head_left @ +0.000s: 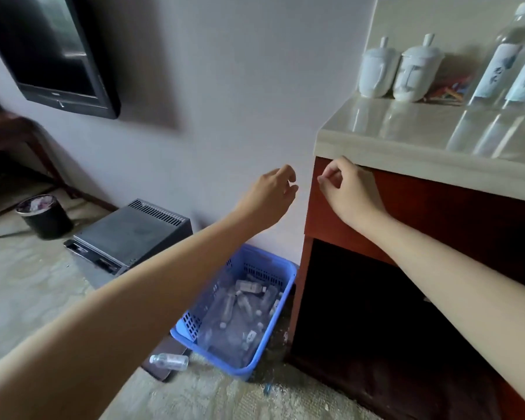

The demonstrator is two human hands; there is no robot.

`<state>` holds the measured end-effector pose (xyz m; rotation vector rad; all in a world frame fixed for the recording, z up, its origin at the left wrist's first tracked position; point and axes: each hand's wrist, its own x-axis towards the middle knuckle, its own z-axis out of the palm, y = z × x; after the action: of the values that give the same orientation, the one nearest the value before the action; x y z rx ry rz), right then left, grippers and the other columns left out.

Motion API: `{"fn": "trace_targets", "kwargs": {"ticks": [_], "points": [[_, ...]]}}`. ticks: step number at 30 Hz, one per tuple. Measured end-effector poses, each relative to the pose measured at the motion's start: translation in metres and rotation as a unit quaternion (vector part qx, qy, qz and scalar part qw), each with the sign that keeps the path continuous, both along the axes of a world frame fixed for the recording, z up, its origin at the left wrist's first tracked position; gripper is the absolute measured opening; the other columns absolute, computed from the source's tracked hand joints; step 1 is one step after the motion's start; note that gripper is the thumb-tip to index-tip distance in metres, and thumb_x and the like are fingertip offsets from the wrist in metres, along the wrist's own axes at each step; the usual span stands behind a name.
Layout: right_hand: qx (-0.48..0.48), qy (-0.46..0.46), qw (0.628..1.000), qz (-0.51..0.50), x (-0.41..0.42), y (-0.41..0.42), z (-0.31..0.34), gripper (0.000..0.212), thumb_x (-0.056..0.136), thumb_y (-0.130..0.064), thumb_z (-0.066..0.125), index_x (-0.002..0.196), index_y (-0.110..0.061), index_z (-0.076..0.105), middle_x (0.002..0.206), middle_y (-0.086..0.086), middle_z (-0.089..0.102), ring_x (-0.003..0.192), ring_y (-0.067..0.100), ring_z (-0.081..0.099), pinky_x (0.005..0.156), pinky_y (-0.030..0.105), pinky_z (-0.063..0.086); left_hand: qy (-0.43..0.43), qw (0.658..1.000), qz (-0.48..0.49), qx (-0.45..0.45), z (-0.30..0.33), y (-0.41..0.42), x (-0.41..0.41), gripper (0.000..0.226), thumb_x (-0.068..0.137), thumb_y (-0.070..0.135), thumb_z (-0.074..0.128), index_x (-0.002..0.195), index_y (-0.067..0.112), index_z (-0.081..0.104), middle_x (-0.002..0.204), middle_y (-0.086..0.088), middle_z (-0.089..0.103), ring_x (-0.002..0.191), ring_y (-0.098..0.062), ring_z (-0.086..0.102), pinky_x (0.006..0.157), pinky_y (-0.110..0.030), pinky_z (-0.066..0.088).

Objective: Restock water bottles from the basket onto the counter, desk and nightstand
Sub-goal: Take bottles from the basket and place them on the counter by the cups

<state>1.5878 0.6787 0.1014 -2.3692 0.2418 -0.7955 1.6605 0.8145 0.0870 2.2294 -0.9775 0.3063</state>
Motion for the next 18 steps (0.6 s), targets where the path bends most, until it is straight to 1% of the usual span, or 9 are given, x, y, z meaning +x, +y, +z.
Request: {"fn": "trace_targets", "kwargs": {"ticks": [2, 4, 6, 9, 11, 13, 16, 18], "points": [[-0.003, 0.015, 1.0, 0.024, 0.007, 0.021, -0.009, 0.011, 0.087, -0.013, 0.057, 0.092, -0.004, 0.06, 0.08, 0.003, 0.059, 0.076, 0.018, 0.053, 0.058, 0.019, 0.028, 0.003, 1.0, 0.008, 0.01, -0.008, 0.021, 0.009, 0.019, 0.094, 0.01, 0.045, 0.104, -0.003, 0.055, 0.098, -0.016, 0.062, 0.075, -0.025, 0.048, 0.068, -0.032, 0.041], [-0.012, 0.03, 0.999, 0.039, 0.015, 0.039, -0.018, 0.014, 0.088, -0.013, 0.057, 0.098, -0.004, 0.059, 0.084, 0.003, 0.057, 0.079, 0.016, 0.051, 0.06, 0.017, 0.028, 0.008, 1.0, 0.013, 0.011, -0.016, 0.038, 0.021, 0.017, 0.094, 0.007, 0.043, 0.099, -0.003, 0.056, 0.096, -0.017, 0.062, 0.074, -0.024, 0.047, 0.069, -0.037, 0.044], [-0.016, 0.042, 0.998, 0.043, 0.028, 0.056, -0.027, 0.017, 0.089, -0.013, 0.057, 0.103, -0.004, 0.057, 0.088, 0.003, 0.055, 0.08, 0.017, 0.05, 0.062, 0.017, 0.028, 0.012, 1.0, 0.013, 0.016, -0.022, 0.055, 0.035, 0.017, 0.093, 0.006, 0.043, 0.098, -0.003, 0.057, 0.094, -0.016, 0.061, 0.075, -0.024, 0.048, 0.071, -0.039, 0.046], [-0.017, 0.068, 0.997, 0.038, 0.053, 0.081, -0.045, 0.022, 0.089, -0.012, 0.056, 0.11, -0.005, 0.055, 0.095, 0.005, 0.053, 0.085, 0.016, 0.049, 0.071, 0.02, 0.033, 0.02, 0.999, 0.0, 0.026, -0.035, 0.082, 0.064, 0.016, 0.093, 0.007, 0.044, 0.099, -0.001, 0.056, 0.088, -0.01, 0.057, 0.074, -0.025, 0.049, 0.071, -0.041, 0.047], [-0.015, 0.074, 0.997, 0.024, 0.072, 0.096, -0.058, 0.025, 0.089, -0.012, 0.056, 0.113, -0.004, 0.053, 0.099, 0.006, 0.052, 0.088, 0.018, 0.051, 0.074, 0.022, 0.035, 0.031, 0.999, -0.012, 0.041, -0.043, 0.101, 0.088, 0.017, 0.094, 0.01, 0.045, 0.103, 0.0, 0.055, 0.089, -0.007, 0.054, 0.075, -0.025, 0.051, 0.072, -0.04, 0.048], [-0.004, 0.083, 0.997, 0.006, 0.092, 0.11, -0.07, 0.028, 0.089, -0.012, 0.056, 0.115, -0.004, 0.051, 0.104, 0.01, 0.052, 0.088, 0.019, 0.051, 0.075, 0.023, 0.036, 0.037, 0.998, -0.026, 0.052, -0.052, 0.119, 0.114, 0.018, 0.094, 0.01, 0.046, 0.105, -0.001, 0.055, 0.092, -0.01, 0.056, 0.076, -0.024, 0.05, 0.072, -0.037, 0.046], [0.023, 0.096, 0.995, -0.023, 0.119, 0.127, -0.087, 0.032, 0.089, -0.012, 0.056, 0.12, -0.005, 0.048, 0.113, 0.014, 0.051, 0.088, 0.016, 0.049, 0.076, 0.023, 0.036, 0.042, 0.996, -0.041, 0.064, -0.064, 0.137, 0.154, 0.019, 0.093, 0.008, 0.047, 0.106, -0.002, 0.055, 0.09, -0.006, 0.052, 0.076, -0.022, 0.047, 0.07, -0.031, 0.041], [0.041, 0.108, 0.993, -0.034, 0.131, 0.133, -0.098, 0.035, 0.09, -0.013, 0.054, 0.124, -0.007, 0.046, 0.118, 0.013, 0.049, 0.089, 0.014, 0.047, 0.076, 0.022, 0.036, 0.049, 0.995, -0.045, 0.068, -0.07, 0.138, 0.179, 0.018, 0.093, 0.009, 0.047, 0.106, -0.002, 0.056, 0.089, -0.004, 0.05, 0.076, -0.022, 0.047, 0.069, -0.031, 0.04]]}}
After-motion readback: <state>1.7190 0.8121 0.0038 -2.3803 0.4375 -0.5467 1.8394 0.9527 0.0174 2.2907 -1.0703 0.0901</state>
